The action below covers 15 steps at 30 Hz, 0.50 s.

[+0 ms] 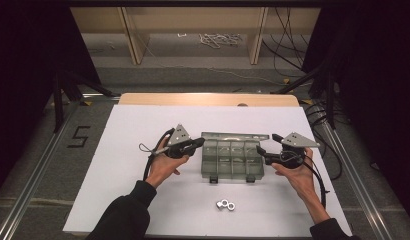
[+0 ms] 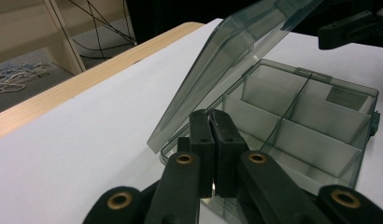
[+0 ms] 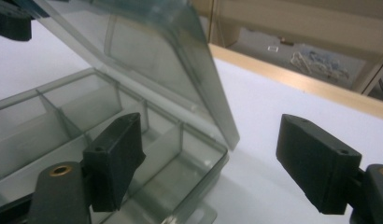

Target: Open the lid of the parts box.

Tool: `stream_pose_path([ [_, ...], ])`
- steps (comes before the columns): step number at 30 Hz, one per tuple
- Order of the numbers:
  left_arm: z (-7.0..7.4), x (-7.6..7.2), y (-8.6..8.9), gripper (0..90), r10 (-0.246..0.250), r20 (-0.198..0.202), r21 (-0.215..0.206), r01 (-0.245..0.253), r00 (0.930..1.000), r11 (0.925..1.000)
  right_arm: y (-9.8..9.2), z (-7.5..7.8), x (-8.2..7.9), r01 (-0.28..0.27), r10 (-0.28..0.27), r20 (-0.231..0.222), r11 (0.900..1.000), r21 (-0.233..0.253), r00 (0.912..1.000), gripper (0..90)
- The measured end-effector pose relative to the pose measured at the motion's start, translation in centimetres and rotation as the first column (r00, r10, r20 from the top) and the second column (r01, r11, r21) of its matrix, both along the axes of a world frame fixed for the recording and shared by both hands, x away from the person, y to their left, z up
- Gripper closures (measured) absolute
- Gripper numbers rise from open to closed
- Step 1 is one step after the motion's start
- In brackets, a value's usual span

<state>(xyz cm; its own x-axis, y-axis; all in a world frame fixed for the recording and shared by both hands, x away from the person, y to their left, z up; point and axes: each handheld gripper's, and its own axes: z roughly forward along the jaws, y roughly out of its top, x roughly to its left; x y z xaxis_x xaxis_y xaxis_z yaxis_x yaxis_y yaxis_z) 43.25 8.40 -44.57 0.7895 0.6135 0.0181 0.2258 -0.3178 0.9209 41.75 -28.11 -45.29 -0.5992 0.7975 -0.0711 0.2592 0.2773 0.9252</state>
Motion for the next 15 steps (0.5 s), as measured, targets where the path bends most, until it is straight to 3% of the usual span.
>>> stream_pose_path([
  [11, -0.1, 0.0, -0.1, 88.0, -0.006, -0.006, 0.007, 0.006, 1.0, 1.0, 0.1, -0.3, 1.6, -0.057, 0.057, -0.019, 0.998, 0.01, 0.9982, 33.5],
  [15, -0.1, -0.1, -0.1, 88.1, -0.005, -0.006, 0.006, 0.005, 1.0, 1.0, 0.5, -0.2, 2.0, -0.099, 0.098, 0.028, 0.995, 0.002, 0.9948, 40.5],
])
